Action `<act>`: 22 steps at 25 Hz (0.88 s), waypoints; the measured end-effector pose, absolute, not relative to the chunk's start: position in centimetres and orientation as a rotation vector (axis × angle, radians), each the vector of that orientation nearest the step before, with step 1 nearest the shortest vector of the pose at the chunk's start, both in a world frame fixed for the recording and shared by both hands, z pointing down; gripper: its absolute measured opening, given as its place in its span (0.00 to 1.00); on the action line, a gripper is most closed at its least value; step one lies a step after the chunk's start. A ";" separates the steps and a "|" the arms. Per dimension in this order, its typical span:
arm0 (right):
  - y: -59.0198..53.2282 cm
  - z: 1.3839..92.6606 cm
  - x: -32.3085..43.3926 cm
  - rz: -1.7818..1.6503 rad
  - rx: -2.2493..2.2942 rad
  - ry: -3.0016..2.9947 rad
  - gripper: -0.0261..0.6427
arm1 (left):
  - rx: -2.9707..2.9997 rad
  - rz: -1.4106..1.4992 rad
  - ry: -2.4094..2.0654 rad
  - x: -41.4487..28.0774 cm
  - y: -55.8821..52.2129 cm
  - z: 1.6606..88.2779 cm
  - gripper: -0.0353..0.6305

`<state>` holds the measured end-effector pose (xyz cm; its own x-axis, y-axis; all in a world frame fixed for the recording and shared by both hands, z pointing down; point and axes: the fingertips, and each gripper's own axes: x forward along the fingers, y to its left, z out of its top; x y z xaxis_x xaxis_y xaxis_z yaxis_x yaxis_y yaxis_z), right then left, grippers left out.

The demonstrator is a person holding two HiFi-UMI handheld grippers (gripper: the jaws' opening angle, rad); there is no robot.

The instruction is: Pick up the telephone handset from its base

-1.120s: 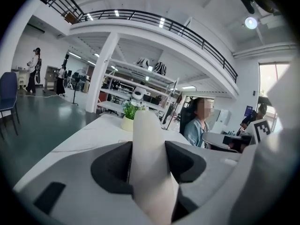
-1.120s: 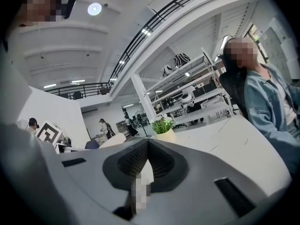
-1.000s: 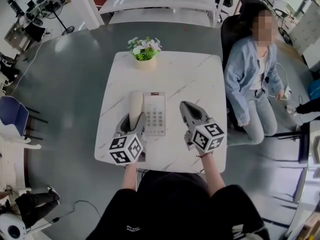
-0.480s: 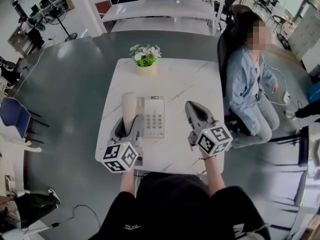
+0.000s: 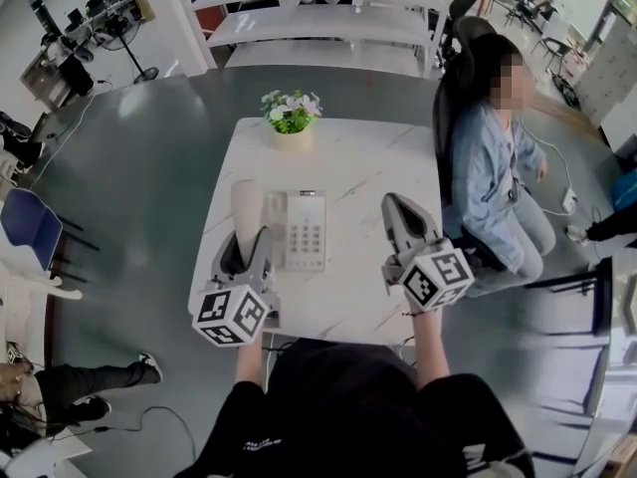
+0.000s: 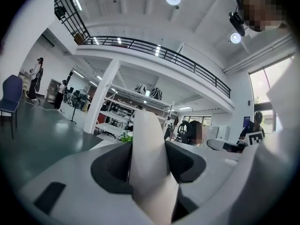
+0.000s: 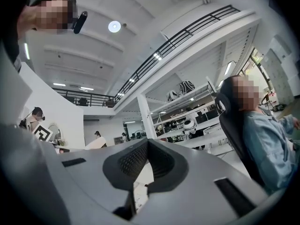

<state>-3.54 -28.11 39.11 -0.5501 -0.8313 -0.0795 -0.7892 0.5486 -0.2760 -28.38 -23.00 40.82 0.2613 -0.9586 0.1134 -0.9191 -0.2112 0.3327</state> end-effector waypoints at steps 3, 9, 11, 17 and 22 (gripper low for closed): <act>-27.9 38.7 -3.0 -0.291 -1.381 2.568 0.02 | 2.217 -0.171 -1.735 -28.4 -22.7 40.3 0.36; -27.6 37.6 -2.4 -0.271 -1.387 2.556 0.02 | 2.227 -0.180 -1.755 -28.4 -22.0 39.5 0.36; -27.5 37.5 -2.3 -0.263 -1.392 2.554 0.02 | 2.229 -0.175 -1.759 -28.3 -21.8 39.4 0.36; -27.3 37.4 -2.1 -0.233 -1.399 2.568 0.02 | 2.229 -0.172 -1.776 -28.4 -21.5 39.2 0.36; -27.3 37.2 -1.7 -0.157 -1.437 2.573 0.02 | 2.228 -0.169 -1.785 -28.5 -21.4 39.3 0.36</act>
